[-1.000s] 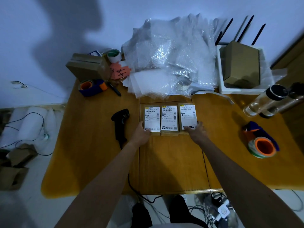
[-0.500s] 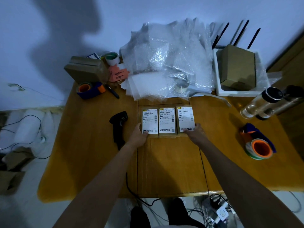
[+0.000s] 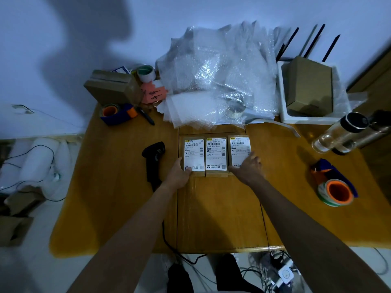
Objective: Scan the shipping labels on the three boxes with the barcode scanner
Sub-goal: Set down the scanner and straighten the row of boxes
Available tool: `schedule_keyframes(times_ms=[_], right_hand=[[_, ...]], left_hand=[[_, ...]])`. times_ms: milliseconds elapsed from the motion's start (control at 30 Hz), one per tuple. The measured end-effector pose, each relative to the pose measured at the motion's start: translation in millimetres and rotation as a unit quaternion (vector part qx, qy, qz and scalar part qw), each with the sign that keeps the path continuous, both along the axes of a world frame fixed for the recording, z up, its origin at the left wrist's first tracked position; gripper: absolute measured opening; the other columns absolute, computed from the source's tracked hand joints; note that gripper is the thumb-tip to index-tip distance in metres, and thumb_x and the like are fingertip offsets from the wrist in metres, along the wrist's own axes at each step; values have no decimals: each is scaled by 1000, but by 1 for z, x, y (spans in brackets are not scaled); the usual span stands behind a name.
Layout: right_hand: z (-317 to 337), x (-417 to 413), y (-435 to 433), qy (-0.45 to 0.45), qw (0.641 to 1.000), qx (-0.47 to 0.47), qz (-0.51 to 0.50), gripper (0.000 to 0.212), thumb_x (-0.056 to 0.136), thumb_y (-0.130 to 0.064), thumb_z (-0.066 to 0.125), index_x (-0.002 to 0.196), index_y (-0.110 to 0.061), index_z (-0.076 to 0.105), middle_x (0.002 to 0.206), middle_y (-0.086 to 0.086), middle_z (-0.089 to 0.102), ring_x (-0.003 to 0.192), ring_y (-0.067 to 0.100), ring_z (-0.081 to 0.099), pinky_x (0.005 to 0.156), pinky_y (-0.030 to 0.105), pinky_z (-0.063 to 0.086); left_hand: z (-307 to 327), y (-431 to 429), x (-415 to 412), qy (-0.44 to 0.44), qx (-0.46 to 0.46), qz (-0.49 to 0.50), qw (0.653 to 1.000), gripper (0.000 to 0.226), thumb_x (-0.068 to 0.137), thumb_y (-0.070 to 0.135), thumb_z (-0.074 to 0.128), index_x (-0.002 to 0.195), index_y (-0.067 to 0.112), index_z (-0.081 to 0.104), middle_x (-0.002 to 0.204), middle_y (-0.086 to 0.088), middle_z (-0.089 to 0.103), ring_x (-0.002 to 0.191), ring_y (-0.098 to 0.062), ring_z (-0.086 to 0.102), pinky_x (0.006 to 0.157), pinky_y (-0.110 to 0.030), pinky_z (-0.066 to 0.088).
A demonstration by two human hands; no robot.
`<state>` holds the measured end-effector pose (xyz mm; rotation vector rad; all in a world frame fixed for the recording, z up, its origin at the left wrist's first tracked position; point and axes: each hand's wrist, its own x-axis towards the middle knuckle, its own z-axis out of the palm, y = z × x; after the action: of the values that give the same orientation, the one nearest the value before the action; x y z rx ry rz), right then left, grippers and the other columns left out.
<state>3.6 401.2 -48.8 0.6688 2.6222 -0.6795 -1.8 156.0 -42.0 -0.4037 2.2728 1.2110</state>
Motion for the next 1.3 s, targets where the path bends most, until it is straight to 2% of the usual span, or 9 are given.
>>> schedule_keyframes(times_ms=[133, 267, 400, 700, 967, 1100, 1300], right_hand=[[8, 1, -2, -12, 999, 48, 10, 119, 76, -68, 72, 155, 2, 17, 150, 25, 38, 135, 40, 46, 102, 47, 47], [9, 4, -5, -18, 998, 52, 15, 111, 77, -68, 71, 152, -1, 23, 146, 22, 41, 132, 39, 47, 100, 46, 48], [7, 8, -6, -10, 999, 38, 3, 109, 80, -64, 72, 155, -3, 20, 151, 22, 37, 137, 39, 43, 103, 48, 46], [-4, 16, 2, 29, 999, -17, -9, 105, 83, -57, 72, 157, -4, 18, 151, 22, 37, 137, 40, 41, 109, 50, 43], [-5, 17, 1, 38, 999, -32, -23, 102, 82, -54, 75, 155, -6, 22, 147, 20, 40, 135, 39, 43, 106, 50, 46], [-4, 17, 1, 42, 998, -31, -23, 99, 82, -53, 76, 153, -7, 24, 147, 19, 41, 134, 38, 43, 105, 50, 46], [-3, 19, 3, 47, 998, -35, -26, 97, 82, -51, 77, 153, -7, 26, 147, 18, 41, 136, 38, 43, 106, 49, 44]], left_hand=[[0, 0, 0, 5, 4, -2, 1000, 70, 103, 22, 56, 160, 16, 16, 162, -11, 34, 146, -31, 36, 116, -47, 35], [1, -1, 1, 5, -1, -3, 1000, 70, 103, 23, 56, 160, 17, 16, 162, -10, 34, 146, -31, 36, 116, -48, 35], [0, -2, 0, 5, 1, -4, 1000, 71, 102, 23, 57, 160, 18, 17, 161, -9, 36, 146, -31, 36, 116, -49, 35], [4, -5, -6, 2, -19, -22, 1000, 72, 100, 21, 62, 159, 14, 21, 155, -11, 44, 140, -30, 45, 107, -39, 41], [8, -7, -6, -1, -36, -37, 999, 70, 100, 20, 62, 158, 15, 25, 155, -10, 45, 139, -29, 45, 102, -34, 42], [10, -6, -7, -12, -26, -37, 999, 71, 102, 21, 59, 160, 16, 19, 158, -10, 40, 143, -30, 40, 110, -39, 37], [16, -6, -4, -27, -17, -43, 999, 71, 102, 20, 58, 160, 16, 19, 159, -9, 38, 144, -30, 38, 112, -41, 35]])
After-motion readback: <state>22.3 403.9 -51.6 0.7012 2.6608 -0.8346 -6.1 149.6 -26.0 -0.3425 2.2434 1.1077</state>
